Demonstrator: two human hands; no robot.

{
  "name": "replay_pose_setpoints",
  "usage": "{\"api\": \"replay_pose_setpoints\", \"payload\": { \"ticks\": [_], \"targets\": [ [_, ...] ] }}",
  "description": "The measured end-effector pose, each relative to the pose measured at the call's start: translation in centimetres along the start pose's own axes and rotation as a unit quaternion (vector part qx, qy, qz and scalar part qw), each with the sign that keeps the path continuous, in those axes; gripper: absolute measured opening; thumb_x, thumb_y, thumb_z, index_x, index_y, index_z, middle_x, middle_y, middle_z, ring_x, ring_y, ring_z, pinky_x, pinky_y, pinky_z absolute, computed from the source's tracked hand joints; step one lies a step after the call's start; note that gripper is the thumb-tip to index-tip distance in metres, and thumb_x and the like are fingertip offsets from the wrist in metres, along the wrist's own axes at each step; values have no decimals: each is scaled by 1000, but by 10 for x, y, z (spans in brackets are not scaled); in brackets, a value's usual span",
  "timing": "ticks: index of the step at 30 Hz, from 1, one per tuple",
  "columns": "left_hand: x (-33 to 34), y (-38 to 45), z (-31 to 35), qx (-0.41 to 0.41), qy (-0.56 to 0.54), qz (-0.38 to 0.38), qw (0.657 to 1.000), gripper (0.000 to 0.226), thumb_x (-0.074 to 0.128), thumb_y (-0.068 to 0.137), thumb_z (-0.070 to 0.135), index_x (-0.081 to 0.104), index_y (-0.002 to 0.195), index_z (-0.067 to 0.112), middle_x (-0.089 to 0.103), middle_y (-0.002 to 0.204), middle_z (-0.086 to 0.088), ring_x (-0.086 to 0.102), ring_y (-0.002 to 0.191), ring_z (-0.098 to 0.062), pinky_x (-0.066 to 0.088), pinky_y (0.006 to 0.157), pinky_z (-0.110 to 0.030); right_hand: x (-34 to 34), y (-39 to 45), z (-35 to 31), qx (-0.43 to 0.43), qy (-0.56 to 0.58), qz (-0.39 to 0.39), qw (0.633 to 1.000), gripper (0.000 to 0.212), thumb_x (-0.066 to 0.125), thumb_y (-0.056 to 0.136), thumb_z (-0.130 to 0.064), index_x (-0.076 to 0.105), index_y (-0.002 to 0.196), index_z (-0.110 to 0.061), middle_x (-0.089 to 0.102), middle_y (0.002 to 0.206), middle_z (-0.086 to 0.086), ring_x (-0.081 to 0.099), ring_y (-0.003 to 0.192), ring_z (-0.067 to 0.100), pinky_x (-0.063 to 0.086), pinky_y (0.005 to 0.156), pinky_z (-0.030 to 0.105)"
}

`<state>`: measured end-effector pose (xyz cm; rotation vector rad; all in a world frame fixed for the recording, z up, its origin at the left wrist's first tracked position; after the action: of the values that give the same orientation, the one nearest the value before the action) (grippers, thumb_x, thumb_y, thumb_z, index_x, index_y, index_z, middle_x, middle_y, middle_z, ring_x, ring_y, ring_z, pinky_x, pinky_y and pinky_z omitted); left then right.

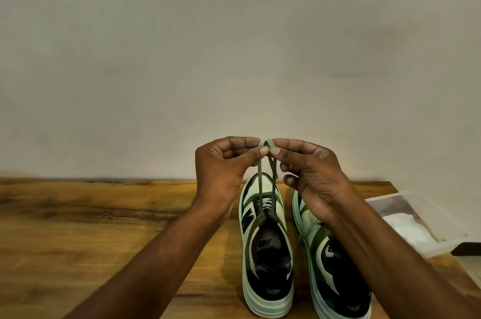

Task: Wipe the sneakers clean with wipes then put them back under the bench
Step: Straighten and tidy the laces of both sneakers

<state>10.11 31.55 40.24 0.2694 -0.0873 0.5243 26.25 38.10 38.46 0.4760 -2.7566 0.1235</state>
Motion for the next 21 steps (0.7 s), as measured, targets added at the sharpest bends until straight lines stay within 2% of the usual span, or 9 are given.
{"api": "replay_pose_setpoints", "payload": {
  "ticks": [14,21],
  "targets": [
    [7,1,36,33,-33,1,999,26,89,75,3,78,99,3,80,83,-8,70,66,-4,48,58,-10,13,-7,-33,-43,13,-16,999,25,83,73,-11,81,98,-11,76,94,10,54,62,9,38,55,25],
    [6,1,57,73,-23,-7,997,37,90,76,9,74,109,10,81,84,-6,73,71,-10,53,67,-15,17,-14,-48,-71,0,-24,997,25,80,79,-4,79,104,-10,71,80,0,53,64,11,38,54,25]
  ]
}}
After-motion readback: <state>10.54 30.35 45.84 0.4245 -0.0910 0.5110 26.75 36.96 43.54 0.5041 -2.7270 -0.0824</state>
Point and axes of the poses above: each hand's wrist, its own y-axis towards the middle knuckle, its own x-axis out of the palm, z = x × y, the point moved 8 cm from there along y, towards the middle knuckle
